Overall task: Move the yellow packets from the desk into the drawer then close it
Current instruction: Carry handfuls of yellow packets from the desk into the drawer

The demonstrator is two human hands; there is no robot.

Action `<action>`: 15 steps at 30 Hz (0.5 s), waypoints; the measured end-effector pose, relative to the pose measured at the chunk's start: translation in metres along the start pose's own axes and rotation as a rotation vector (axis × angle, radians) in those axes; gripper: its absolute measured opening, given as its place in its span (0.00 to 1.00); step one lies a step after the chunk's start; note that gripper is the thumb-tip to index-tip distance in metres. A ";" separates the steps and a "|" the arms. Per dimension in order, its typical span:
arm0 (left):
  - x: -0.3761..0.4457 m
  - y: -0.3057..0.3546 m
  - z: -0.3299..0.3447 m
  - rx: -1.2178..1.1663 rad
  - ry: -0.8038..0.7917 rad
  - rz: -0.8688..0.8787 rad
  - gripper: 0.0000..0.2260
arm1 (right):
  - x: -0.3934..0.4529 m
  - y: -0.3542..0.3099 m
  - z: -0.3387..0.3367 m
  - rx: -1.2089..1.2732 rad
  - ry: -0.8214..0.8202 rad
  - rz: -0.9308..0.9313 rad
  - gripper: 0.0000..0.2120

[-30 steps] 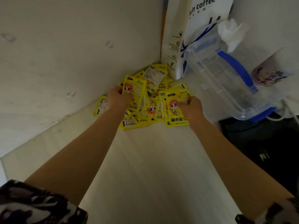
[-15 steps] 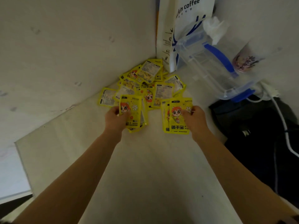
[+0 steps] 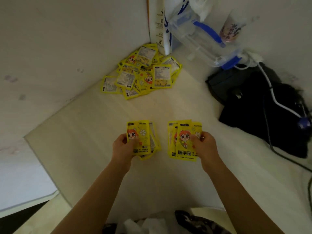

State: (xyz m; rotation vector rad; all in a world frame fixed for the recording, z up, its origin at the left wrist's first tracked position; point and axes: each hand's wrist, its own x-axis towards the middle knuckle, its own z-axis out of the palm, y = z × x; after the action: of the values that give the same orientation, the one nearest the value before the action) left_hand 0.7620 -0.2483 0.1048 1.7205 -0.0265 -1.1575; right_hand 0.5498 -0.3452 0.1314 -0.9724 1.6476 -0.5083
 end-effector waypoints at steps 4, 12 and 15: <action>-0.023 -0.026 -0.032 0.045 -0.052 -0.006 0.05 | -0.046 0.047 0.005 0.062 0.080 0.058 0.04; -0.063 -0.057 -0.085 0.191 -0.199 0.007 0.06 | -0.143 0.124 0.012 0.203 0.211 0.154 0.06; -0.076 -0.067 -0.092 0.262 -0.263 0.002 0.04 | -0.175 0.142 0.007 0.245 0.277 0.175 0.05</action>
State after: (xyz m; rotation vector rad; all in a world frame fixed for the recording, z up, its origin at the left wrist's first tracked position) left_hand 0.7540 -0.1120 0.1086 1.7792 -0.3556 -1.4220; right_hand 0.5189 -0.1220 0.1259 -0.5908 1.8449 -0.7311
